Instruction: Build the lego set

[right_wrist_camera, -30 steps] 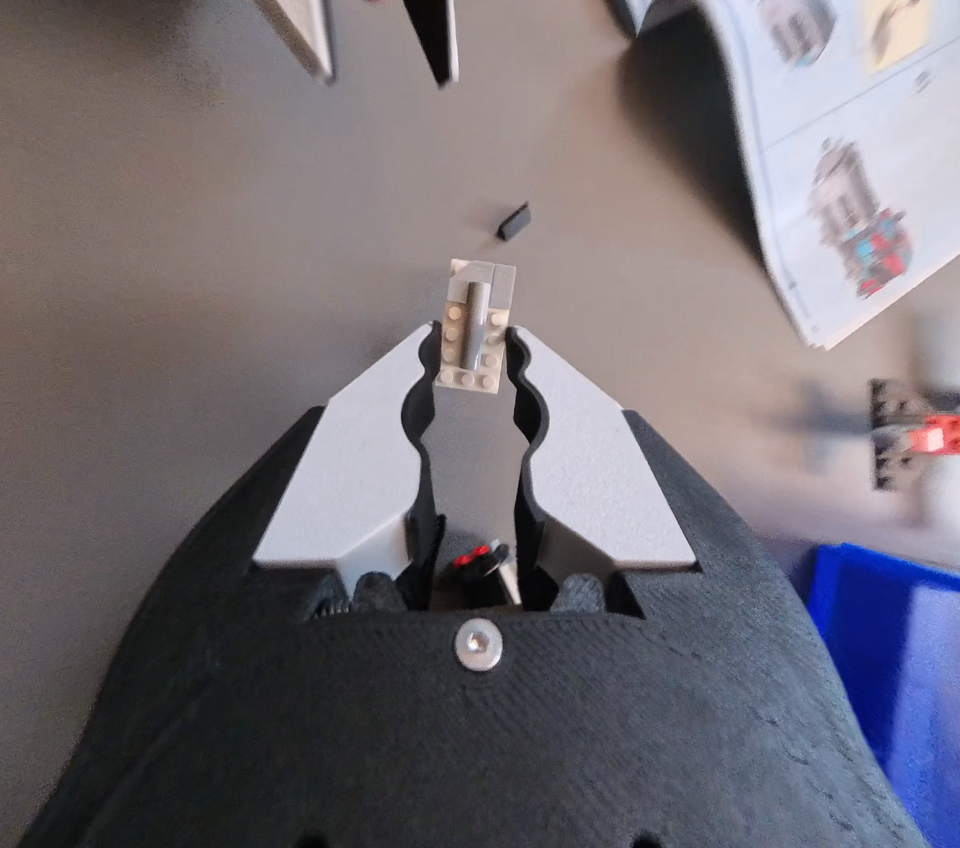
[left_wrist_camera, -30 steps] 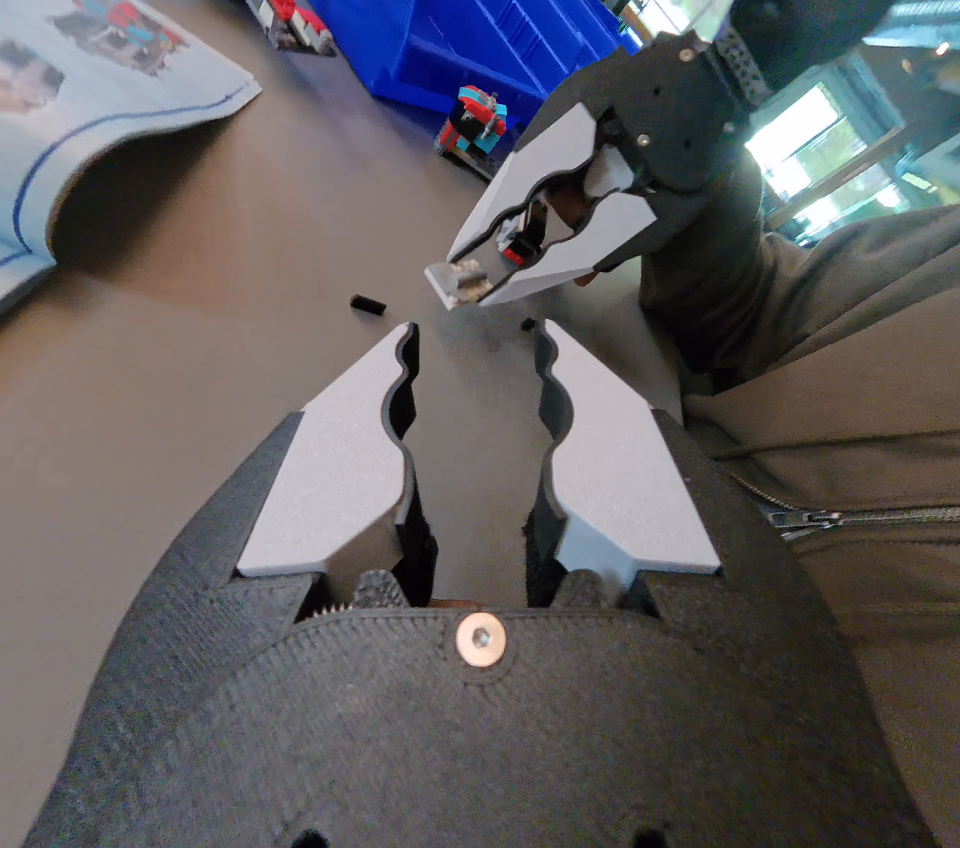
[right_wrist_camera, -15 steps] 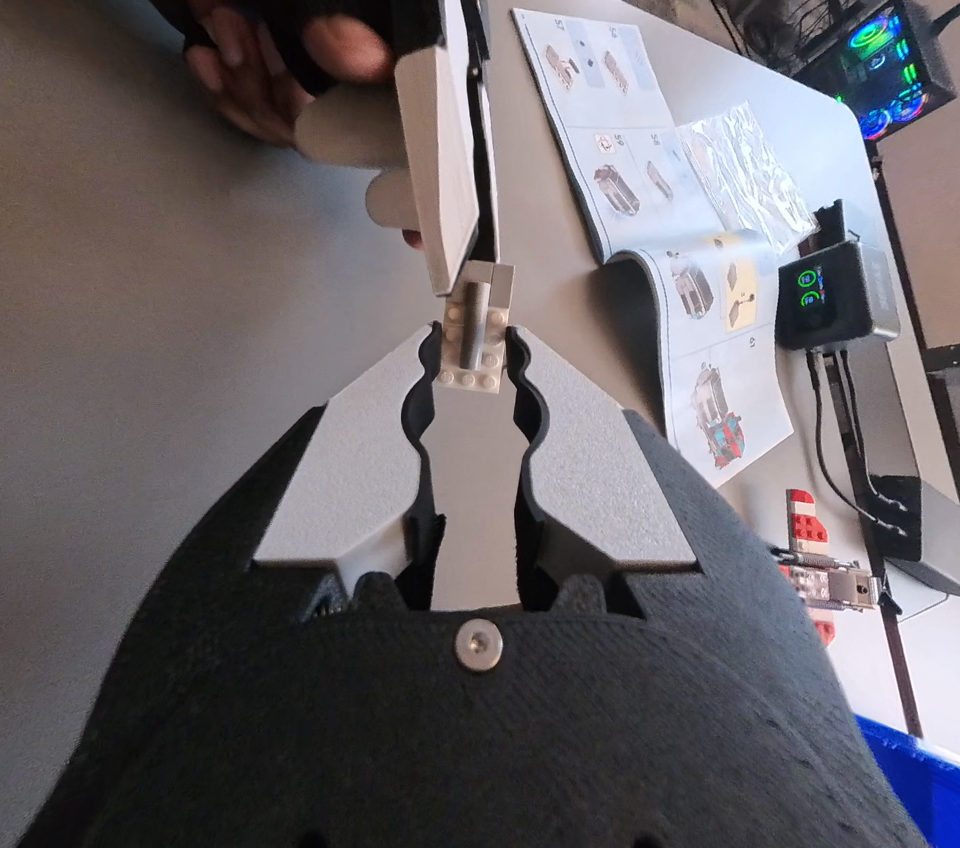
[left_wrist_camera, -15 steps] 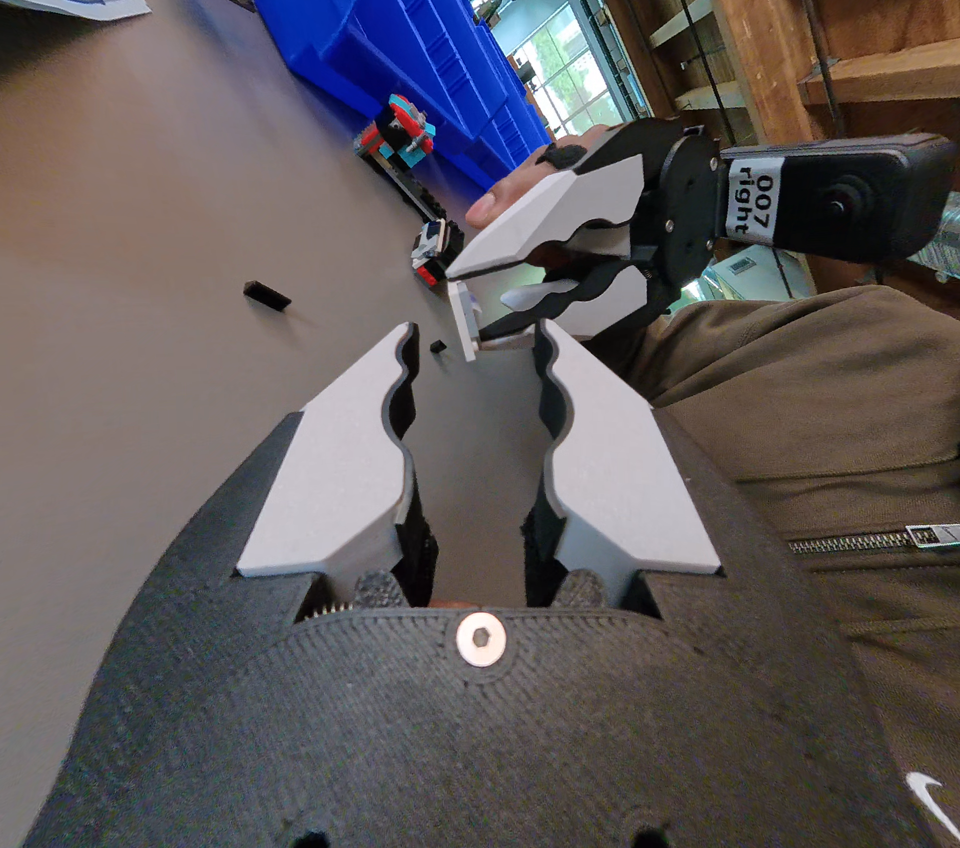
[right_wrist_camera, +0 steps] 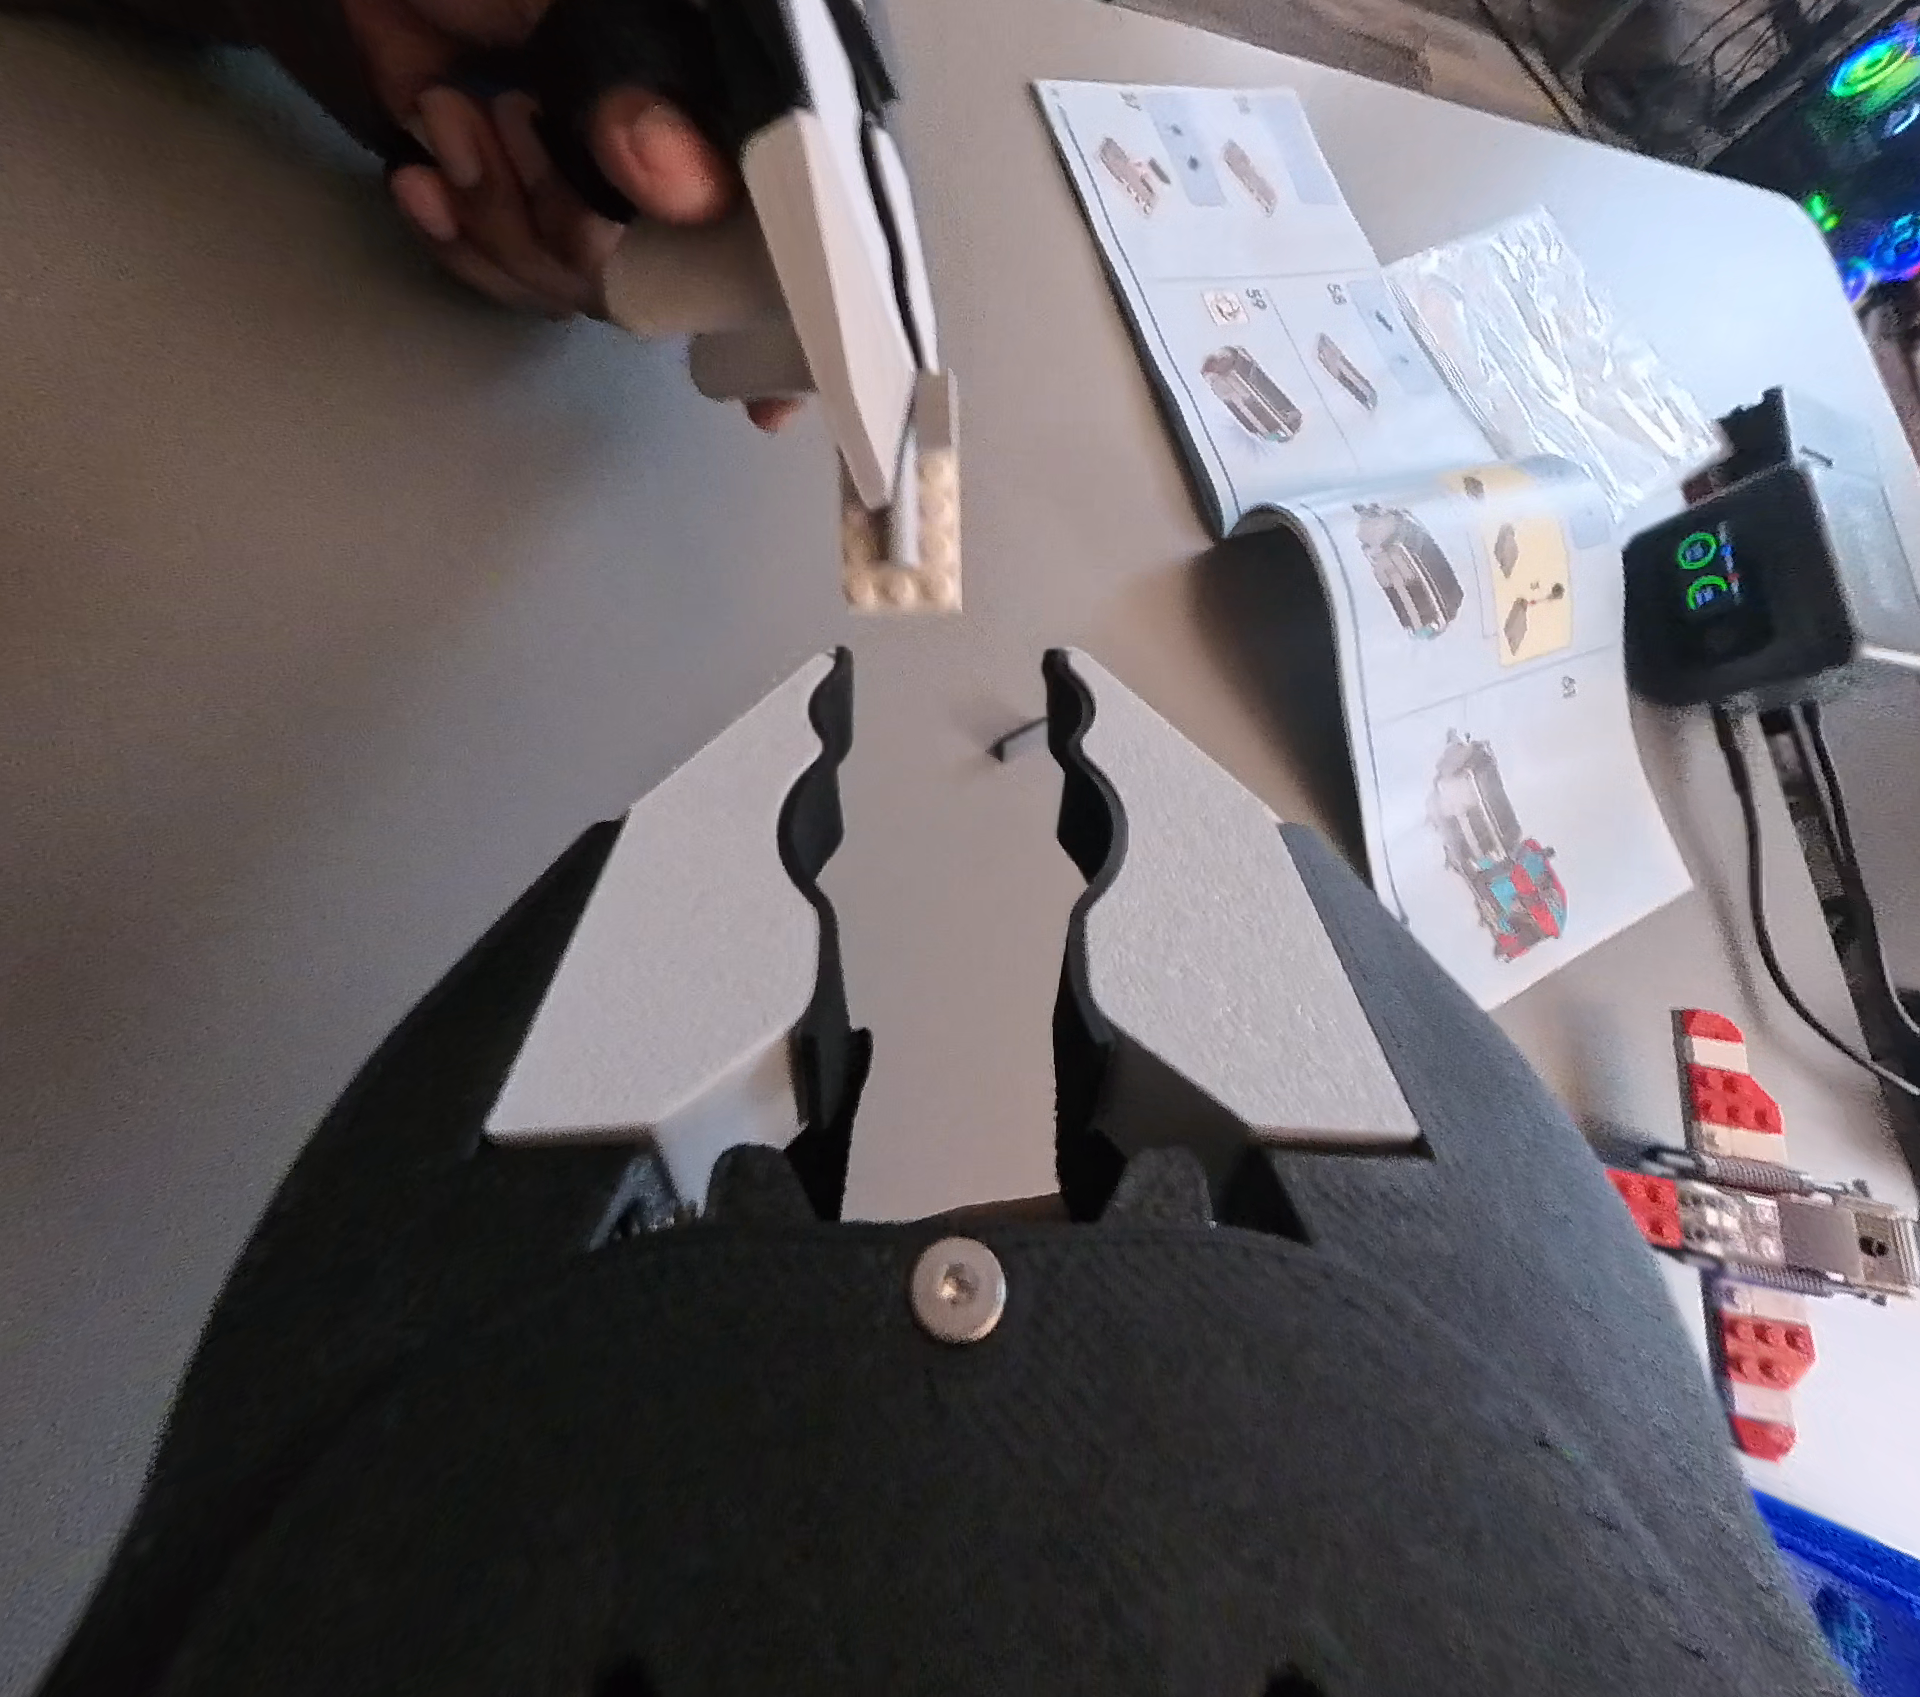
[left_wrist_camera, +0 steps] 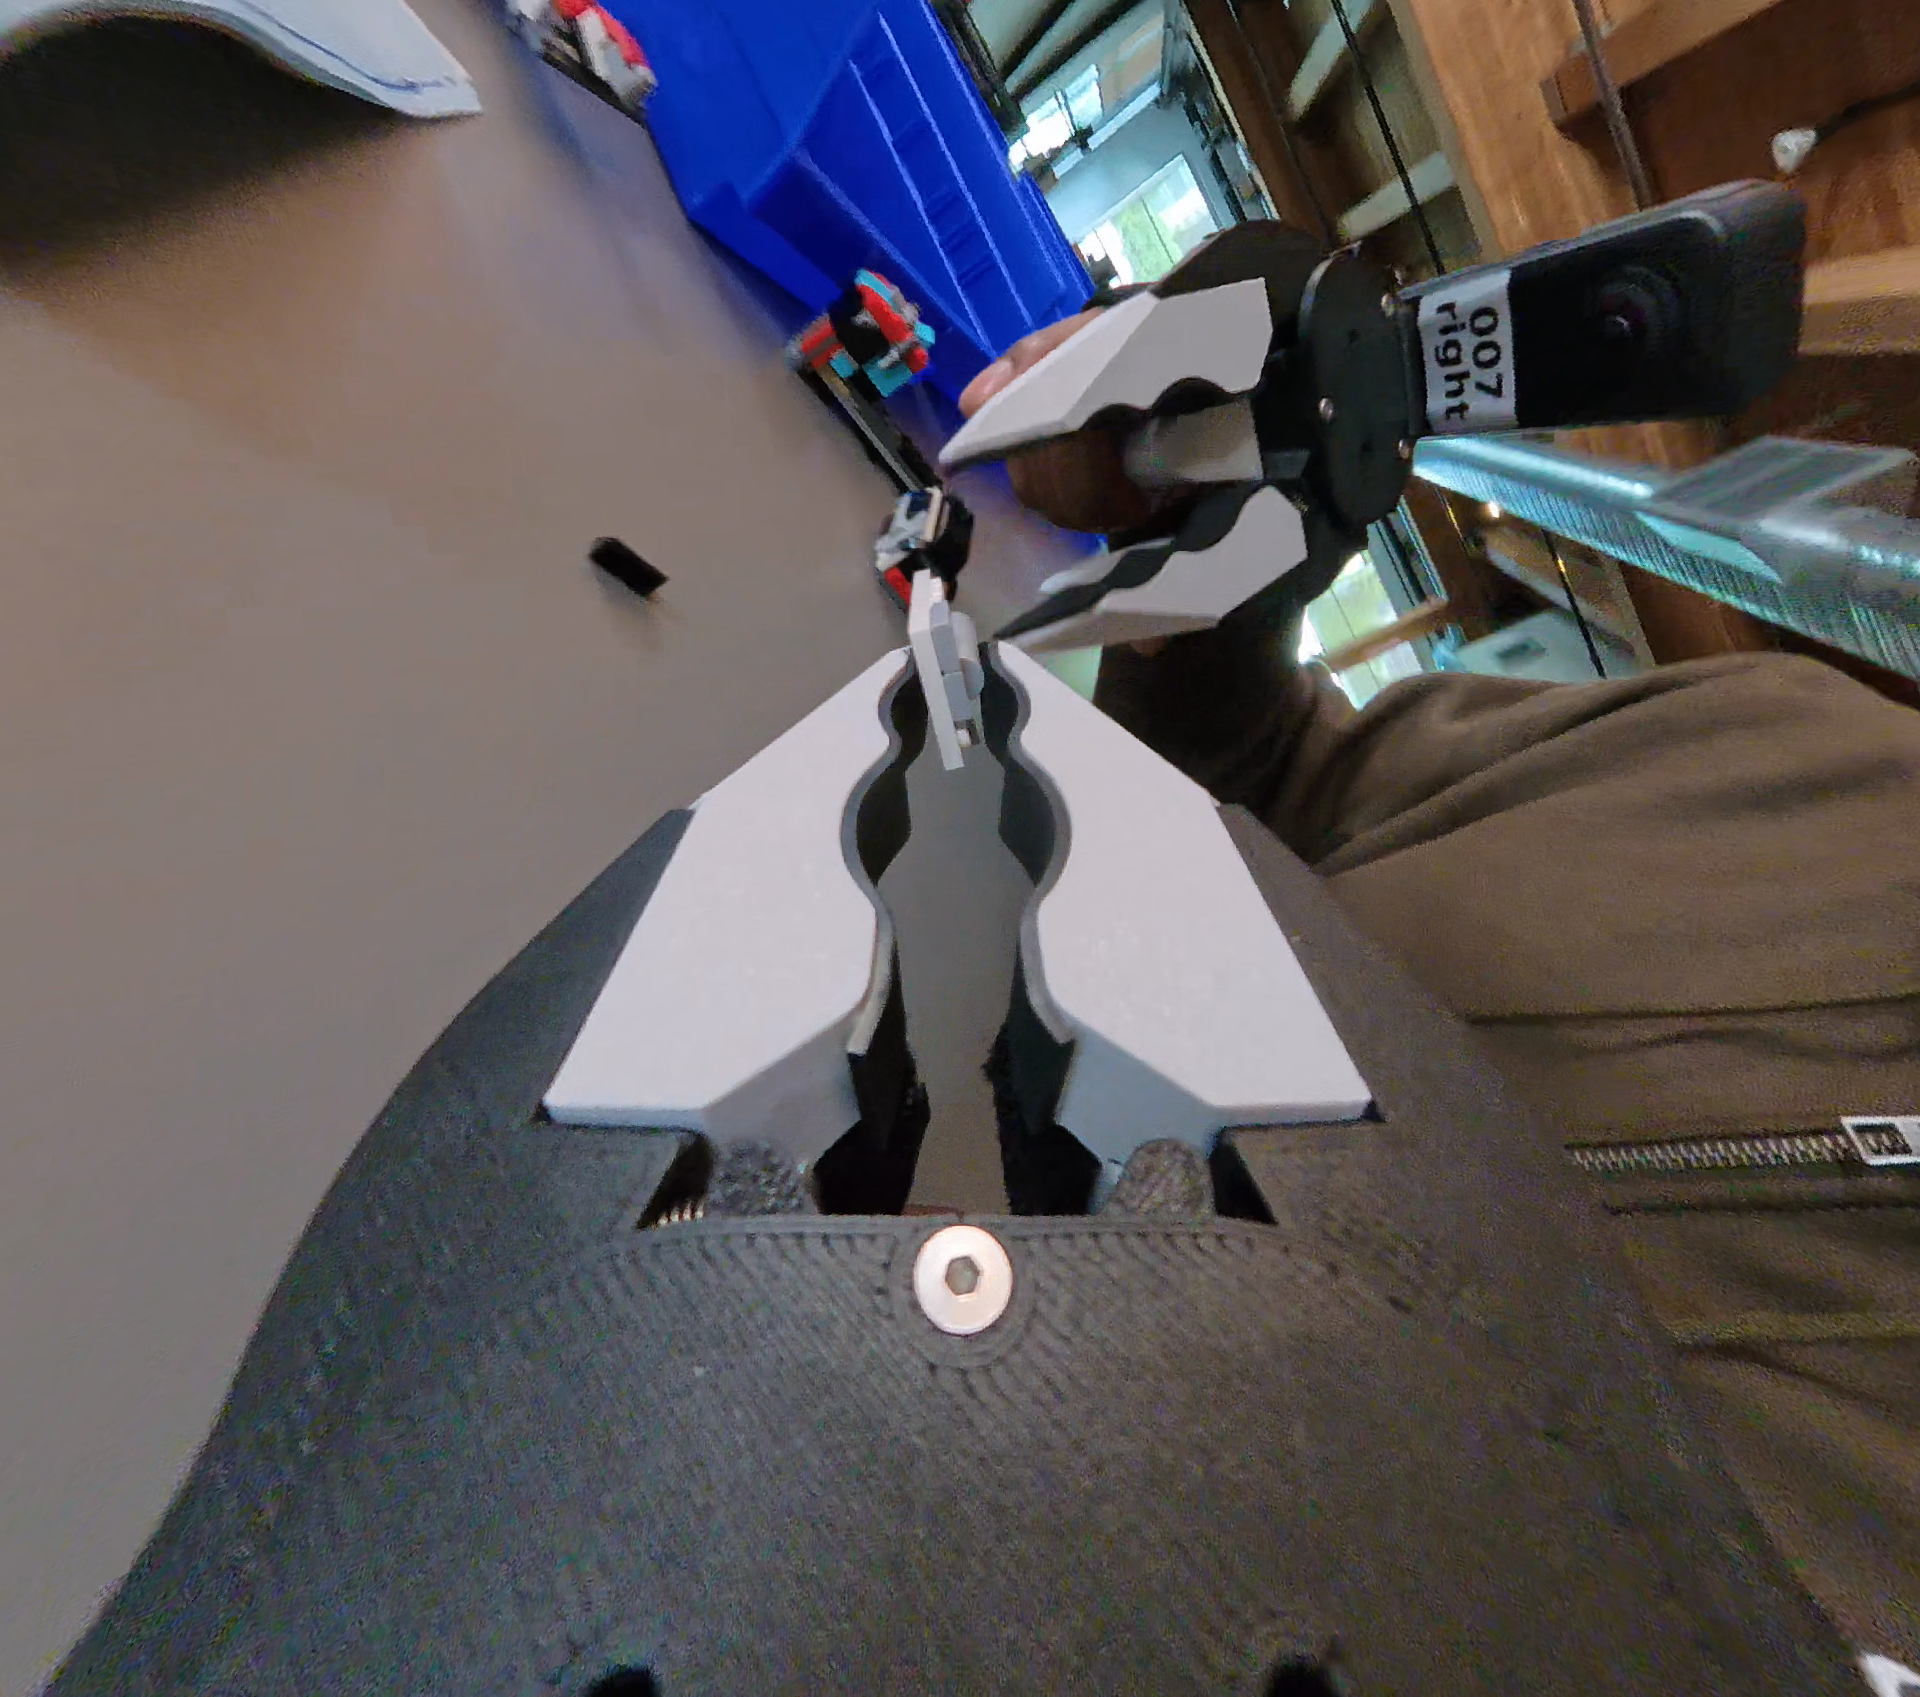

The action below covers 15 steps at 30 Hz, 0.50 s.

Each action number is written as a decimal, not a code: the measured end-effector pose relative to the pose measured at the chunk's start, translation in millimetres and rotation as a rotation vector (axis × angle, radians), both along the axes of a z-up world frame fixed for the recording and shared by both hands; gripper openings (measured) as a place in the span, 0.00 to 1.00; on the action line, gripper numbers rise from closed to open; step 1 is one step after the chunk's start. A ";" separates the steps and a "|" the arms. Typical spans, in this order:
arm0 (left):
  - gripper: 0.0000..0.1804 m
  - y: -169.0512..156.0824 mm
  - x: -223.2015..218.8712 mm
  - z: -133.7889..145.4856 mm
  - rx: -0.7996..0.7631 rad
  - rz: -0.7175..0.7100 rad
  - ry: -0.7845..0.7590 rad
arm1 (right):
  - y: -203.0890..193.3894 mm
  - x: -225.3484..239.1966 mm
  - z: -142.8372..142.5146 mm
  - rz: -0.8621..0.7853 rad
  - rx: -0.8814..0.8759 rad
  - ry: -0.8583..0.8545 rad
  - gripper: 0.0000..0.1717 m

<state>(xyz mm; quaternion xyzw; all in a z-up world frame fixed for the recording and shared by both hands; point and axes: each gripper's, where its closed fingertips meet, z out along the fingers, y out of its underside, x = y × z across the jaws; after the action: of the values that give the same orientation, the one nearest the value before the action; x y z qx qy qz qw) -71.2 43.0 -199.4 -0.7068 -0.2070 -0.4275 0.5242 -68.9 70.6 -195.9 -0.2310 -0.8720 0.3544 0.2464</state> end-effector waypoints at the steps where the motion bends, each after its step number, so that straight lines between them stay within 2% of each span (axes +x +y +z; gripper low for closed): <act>1: 0.06 -3.3 -5.6 2.0 0.008 0.036 -0.009 | 5.7 -3.2 -0.6 -0.002 0.000 -0.015 0.22; 5: 0.05 -15.7 -38.4 28.2 0.105 0.225 -0.028 | 15.1 -15.9 -16.0 0.051 0.063 -0.129 0.21; 8: 0.05 -20.3 -58.8 46.2 0.144 0.353 0.032 | 13.5 -26.5 -36.8 0.086 0.119 -0.229 0.21; 12: 0.05 -19.9 -69.4 56.3 0.177 0.430 0.074 | 19.2 -28.7 -64.6 0.070 0.176 -0.344 0.22; 15: 0.05 -14.7 -64.8 43.7 0.159 0.411 0.054 | 16.7 -29.5 -69.9 0.054 0.111 -0.393 0.22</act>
<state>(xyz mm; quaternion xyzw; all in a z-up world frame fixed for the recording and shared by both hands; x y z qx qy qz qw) -136.1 28.3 -155.7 -0.6172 -0.2983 -0.3074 0.6599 -98.4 87.2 -265.8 -0.2584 -0.9273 0.2604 0.0743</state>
